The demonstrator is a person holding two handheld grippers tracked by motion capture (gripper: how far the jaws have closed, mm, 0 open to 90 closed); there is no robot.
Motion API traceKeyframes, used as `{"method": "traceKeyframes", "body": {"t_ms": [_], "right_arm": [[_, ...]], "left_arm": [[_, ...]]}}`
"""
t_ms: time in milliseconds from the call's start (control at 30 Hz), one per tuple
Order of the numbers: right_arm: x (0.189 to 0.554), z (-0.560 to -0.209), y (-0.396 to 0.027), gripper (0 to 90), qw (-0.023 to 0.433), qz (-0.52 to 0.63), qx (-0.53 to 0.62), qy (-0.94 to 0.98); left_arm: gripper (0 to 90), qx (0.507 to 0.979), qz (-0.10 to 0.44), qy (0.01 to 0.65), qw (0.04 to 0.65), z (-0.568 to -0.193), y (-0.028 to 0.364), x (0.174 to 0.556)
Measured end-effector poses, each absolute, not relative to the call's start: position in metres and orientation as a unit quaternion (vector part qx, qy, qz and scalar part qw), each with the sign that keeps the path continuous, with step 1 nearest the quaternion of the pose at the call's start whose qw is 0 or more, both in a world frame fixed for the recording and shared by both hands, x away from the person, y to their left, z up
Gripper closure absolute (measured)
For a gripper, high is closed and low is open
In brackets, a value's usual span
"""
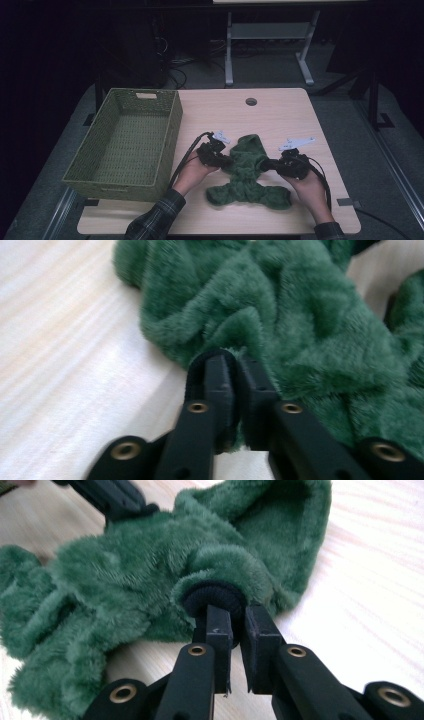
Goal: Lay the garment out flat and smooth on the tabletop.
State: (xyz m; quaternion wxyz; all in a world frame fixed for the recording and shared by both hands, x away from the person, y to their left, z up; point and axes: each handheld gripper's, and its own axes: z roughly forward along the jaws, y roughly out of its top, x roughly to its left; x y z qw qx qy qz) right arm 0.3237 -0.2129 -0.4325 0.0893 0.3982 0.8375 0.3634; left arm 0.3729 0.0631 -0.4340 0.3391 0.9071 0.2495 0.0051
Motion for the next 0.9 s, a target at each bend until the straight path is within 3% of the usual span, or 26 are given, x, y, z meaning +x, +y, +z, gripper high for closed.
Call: {"method": "traceKeyframes", "body": {"t_ms": [433, 733, 900], "right_arm": [[0.331, -0.403, -0.238, 84.3, 0.113, 0.393, 0.395, 0.823], [0.354, -0.457, -0.237, 85.3, 0.064, 0.326, 0.421, 0.844], [0.354, -0.461, -0.236, 85.0, 0.063, 0.331, 0.420, 0.842]], "left_arm": [[88.1, 0.889, 0.041, 0.277, 0.362, -0.402, 0.095, 0.363], [88.1, 0.901, 0.021, 0.297, 0.315, -0.435, 0.094, 0.366], [87.7, 0.907, 0.017, 0.298, 0.298, -0.444, 0.090, 0.364]]}}
